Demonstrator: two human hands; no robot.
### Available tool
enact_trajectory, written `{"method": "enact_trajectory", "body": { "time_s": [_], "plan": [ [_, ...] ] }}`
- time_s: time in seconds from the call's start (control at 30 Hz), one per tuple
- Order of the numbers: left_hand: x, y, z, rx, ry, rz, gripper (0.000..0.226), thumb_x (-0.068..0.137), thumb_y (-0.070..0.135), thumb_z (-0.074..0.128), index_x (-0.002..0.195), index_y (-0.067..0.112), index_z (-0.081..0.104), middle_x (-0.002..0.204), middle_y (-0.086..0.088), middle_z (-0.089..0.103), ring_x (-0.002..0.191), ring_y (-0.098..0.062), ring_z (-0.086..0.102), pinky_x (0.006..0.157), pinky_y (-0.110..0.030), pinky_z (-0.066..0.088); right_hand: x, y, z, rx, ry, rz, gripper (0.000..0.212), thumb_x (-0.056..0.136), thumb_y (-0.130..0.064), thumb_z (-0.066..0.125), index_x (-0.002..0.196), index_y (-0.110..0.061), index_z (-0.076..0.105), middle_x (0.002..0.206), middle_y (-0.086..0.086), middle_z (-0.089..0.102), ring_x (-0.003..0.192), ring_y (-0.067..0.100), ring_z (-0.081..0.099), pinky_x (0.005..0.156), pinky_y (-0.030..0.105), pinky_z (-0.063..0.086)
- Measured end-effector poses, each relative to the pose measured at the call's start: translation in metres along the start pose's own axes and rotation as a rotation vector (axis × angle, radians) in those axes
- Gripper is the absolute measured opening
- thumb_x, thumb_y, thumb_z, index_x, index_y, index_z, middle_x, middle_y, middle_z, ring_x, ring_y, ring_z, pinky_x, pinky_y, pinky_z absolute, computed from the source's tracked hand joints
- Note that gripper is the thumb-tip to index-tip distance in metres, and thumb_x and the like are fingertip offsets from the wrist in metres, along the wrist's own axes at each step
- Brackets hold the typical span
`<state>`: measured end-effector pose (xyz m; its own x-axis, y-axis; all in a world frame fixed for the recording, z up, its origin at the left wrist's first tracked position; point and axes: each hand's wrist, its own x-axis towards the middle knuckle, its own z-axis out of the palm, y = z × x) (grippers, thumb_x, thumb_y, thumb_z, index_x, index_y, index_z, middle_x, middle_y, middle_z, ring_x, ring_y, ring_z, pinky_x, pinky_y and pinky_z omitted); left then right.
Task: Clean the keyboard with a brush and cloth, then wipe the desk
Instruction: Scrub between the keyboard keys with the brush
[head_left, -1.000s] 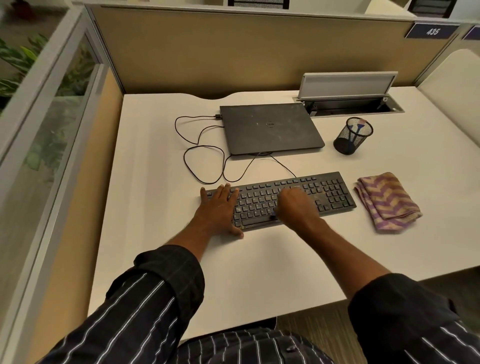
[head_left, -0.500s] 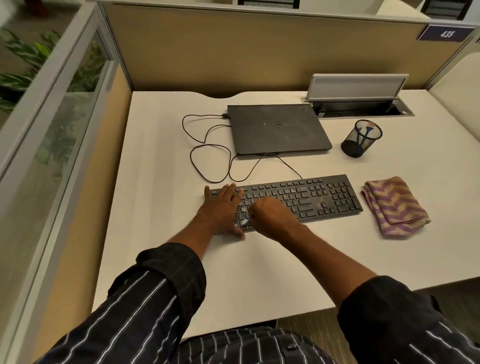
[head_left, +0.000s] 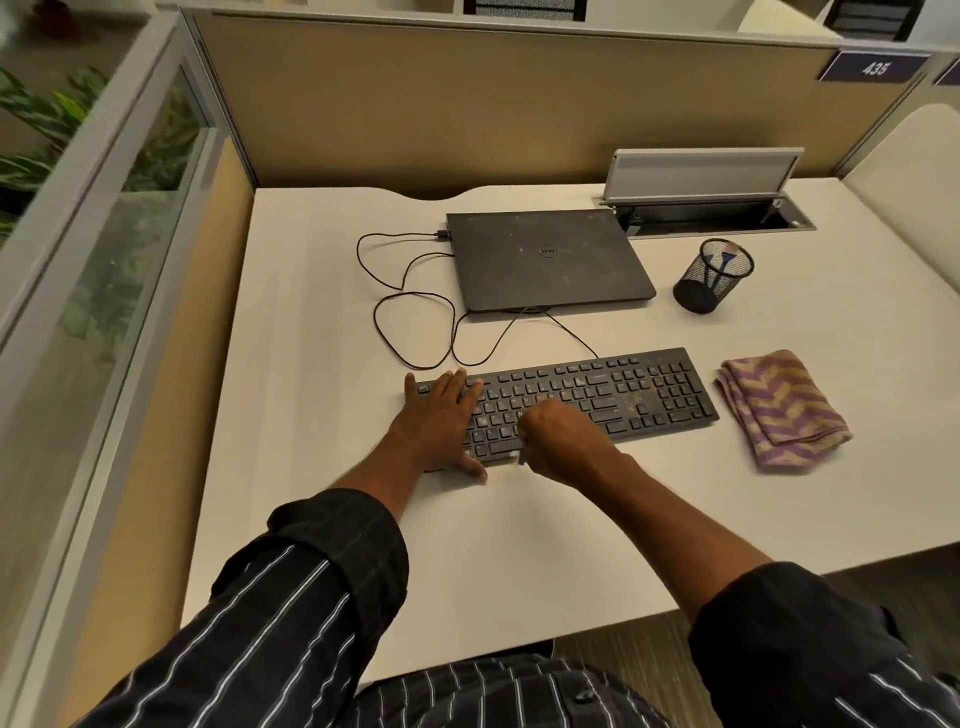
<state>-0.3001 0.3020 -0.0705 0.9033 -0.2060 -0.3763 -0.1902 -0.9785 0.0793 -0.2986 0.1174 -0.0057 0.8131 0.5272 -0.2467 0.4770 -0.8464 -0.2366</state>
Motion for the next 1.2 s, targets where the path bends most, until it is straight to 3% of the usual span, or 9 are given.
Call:
{"method": "enact_trajectory", "body": {
  "time_s": [0.2, 0.3, 0.47, 0.63, 0.8, 0.93, 1.07, 1.2],
  "plan": [
    [0.002, 0.004, 0.003, 0.016, 0.019, -0.018, 0.133, 0.067, 0.088, 0.06, 0.16, 0.018, -0.006, 0.168, -0.011, -0.002, 0.155, -0.028, -0.001, 0.119, -0.065, 0.001, 0.001, 0.005, -0.007, 0.06, 0.049, -0.119, 0.011, 0.09, -0.01, 0.061, 0.088, -0.009, 0.072, 0.084, 0.004, 0.069, 0.072, 0.014, 0.063, 0.069, 0.028, 0.056],
    [0.004, 0.007, 0.004, 0.021, 0.02, -0.023, 0.133, 0.067, 0.09, 0.058, 0.16, 0.018, -0.006, 0.168, -0.012, -0.001, 0.155, -0.03, 0.001, 0.119, -0.066, 0.003, -0.002, 0.008, -0.001, 0.003, 0.061, -0.087, 0.008, 0.088, -0.009, 0.063, 0.091, -0.009, 0.071, 0.088, 0.008, 0.069, 0.076, 0.019, 0.064, 0.072, 0.033, 0.057],
    [0.004, 0.007, 0.003, 0.025, 0.022, -0.029, 0.134, 0.067, 0.09, 0.057, 0.16, 0.019, -0.007, 0.168, -0.013, -0.001, 0.155, -0.03, 0.0, 0.119, -0.065, 0.002, -0.007, 0.028, -0.009, -0.007, 0.075, 0.047, 0.007, 0.086, -0.006, 0.063, 0.086, -0.005, 0.07, 0.082, 0.008, 0.069, 0.072, 0.02, 0.065, 0.063, 0.026, 0.053],
    [0.007, 0.013, 0.002, 0.025, 0.009, -0.047, 0.134, 0.066, 0.09, 0.057, 0.16, 0.02, -0.008, 0.168, -0.013, -0.004, 0.155, -0.031, -0.002, 0.119, -0.065, 0.002, -0.003, 0.023, -0.012, 0.082, 0.043, -0.032, 0.01, 0.088, -0.009, 0.061, 0.085, -0.009, 0.07, 0.08, 0.005, 0.069, 0.069, 0.015, 0.063, 0.064, 0.023, 0.053],
    [0.01, 0.013, -0.001, 0.003, 0.021, -0.047, 0.135, 0.064, 0.089, 0.061, 0.16, 0.022, -0.005, 0.168, -0.012, -0.001, 0.155, -0.028, 0.0, 0.119, -0.066, 0.001, -0.008, 0.04, -0.013, -0.002, 0.079, 0.187, 0.006, 0.084, -0.004, 0.061, 0.087, -0.003, 0.067, 0.077, 0.008, 0.065, 0.067, 0.021, 0.062, 0.061, 0.029, 0.053],
    [0.009, 0.014, -0.001, 0.014, 0.006, -0.048, 0.135, 0.065, 0.087, 0.063, 0.16, 0.021, -0.008, 0.168, -0.012, -0.003, 0.155, -0.028, -0.002, 0.119, -0.065, 0.001, 0.0, 0.038, -0.024, 0.175, 0.074, 0.214, 0.016, 0.087, -0.016, 0.065, 0.077, -0.005, 0.071, 0.068, 0.005, 0.067, 0.06, 0.019, 0.063, 0.058, 0.03, 0.056],
    [0.006, 0.01, -0.002, 0.023, -0.01, -0.06, 0.134, 0.067, 0.087, 0.062, 0.16, 0.02, -0.008, 0.168, -0.012, -0.004, 0.155, -0.03, -0.002, 0.119, -0.065, 0.001, 0.012, 0.016, -0.025, 0.255, 0.033, 0.159, 0.016, 0.092, -0.019, 0.062, 0.088, -0.009, 0.074, 0.072, 0.002, 0.066, 0.055, 0.009, 0.054, 0.05, 0.02, 0.042],
    [-0.003, -0.001, 0.0, 0.017, -0.023, -0.107, 0.134, 0.067, 0.087, 0.061, 0.16, 0.018, -0.008, 0.168, -0.011, -0.006, 0.155, -0.029, -0.004, 0.119, -0.066, 0.0, 0.02, -0.006, -0.016, 0.19, 0.014, 0.108, 0.018, 0.088, -0.023, 0.067, 0.083, -0.006, 0.073, 0.077, 0.008, 0.071, 0.067, 0.019, 0.066, 0.065, 0.033, 0.058]
  ]
}}
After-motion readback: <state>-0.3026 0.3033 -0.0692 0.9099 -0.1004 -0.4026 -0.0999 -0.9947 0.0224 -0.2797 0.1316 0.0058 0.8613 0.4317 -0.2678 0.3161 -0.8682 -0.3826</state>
